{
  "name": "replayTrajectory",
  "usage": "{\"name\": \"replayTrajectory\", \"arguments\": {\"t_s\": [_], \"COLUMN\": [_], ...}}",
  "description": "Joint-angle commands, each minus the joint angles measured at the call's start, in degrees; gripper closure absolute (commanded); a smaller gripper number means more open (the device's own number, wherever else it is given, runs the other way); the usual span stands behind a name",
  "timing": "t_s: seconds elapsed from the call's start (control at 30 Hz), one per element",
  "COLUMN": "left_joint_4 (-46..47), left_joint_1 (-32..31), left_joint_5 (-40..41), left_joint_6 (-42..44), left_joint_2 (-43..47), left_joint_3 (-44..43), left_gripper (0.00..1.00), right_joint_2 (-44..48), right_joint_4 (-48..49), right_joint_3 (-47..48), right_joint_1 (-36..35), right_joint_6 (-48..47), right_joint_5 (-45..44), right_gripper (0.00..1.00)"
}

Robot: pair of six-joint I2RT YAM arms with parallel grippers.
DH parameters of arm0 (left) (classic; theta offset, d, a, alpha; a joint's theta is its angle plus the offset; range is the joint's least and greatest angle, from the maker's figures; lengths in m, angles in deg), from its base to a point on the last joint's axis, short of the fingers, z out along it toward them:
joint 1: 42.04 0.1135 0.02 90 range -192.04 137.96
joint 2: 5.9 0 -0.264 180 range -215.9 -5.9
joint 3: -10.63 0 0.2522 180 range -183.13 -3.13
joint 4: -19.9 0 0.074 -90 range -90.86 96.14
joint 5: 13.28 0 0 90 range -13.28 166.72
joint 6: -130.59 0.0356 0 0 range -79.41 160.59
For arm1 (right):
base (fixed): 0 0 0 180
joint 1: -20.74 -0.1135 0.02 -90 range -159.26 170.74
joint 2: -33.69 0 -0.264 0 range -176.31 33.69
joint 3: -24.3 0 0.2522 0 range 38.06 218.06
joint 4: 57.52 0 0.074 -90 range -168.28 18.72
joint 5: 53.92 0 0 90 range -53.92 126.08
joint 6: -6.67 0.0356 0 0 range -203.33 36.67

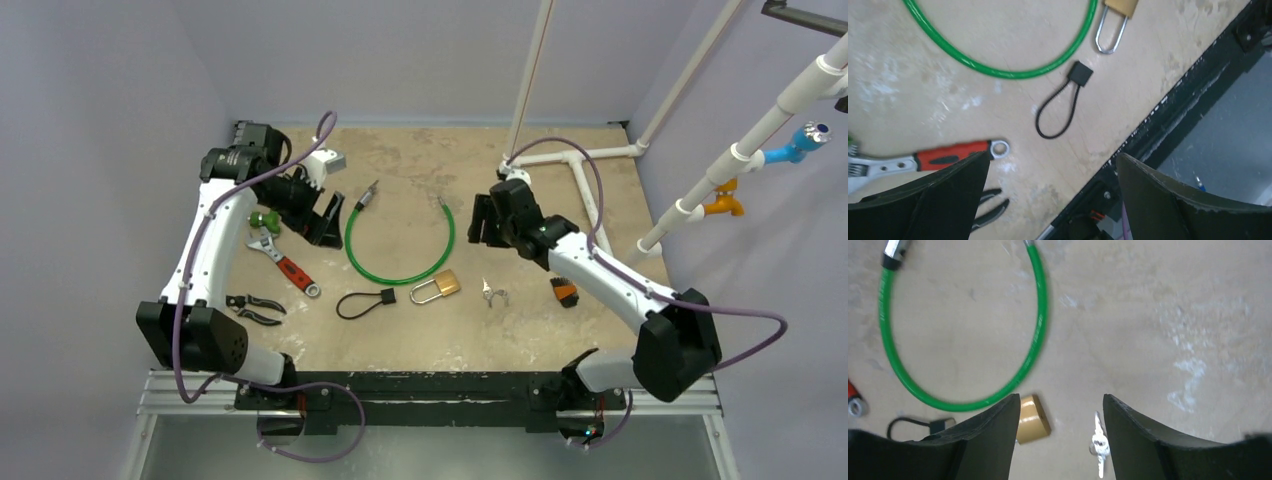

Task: Unlock with the key
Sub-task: Place the lock at the center of the board, then pick up the key from the center of the board.

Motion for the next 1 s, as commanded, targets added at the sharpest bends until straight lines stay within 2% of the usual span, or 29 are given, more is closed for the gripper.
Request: {"name": "replayTrajectory", "arguments": {"t_s": [0.0,0.17,0.3,0.53,0.73,0.97], "left_joint_4": [-5.09,-11.85,-11.15,-9.79,-8.10,-6.91], "left_joint_1": [0.10,0.02,0.01,0.01,0.03,0.01], "left_joint_5": [-1.37,-1.82,-1.15,-1.07,-1.05,-1.32], "left_joint_6": [3.50,6.24,7.36,5.94,4.94,3.78], "left_joint_2": [5.03,8.10,12.92,16.39,16.22,15.54], "left_joint_3": [6.07,7.47,11.89,13.98,14.31,14.53], "left_gripper": [0.00,0.00,0.00,0.00,0.00,0.00], "right_joint_2": [4.64,8.96,8.49,6.36,5.28,-0.16], "right_joint_4": [-3.15,-3.06,-3.29,-2.72,0.01,2.76], "right_joint_3": [-8.62,-14.24,-16.77,-18.86,-20.30,-19.84], "right_joint_1": [-0.58,-1.03,-2.83,-9.38,-9.80,-9.83], "right_joint_6": [4.06,6.31,8.05,11.15,11.39,11.22], "right_joint_5": [-1.98,-1.69,-3.48,-7.07,-7.95,-8.27], "right_gripper": [0.42,0.49,0.50,0.50,0.54,0.59]}}
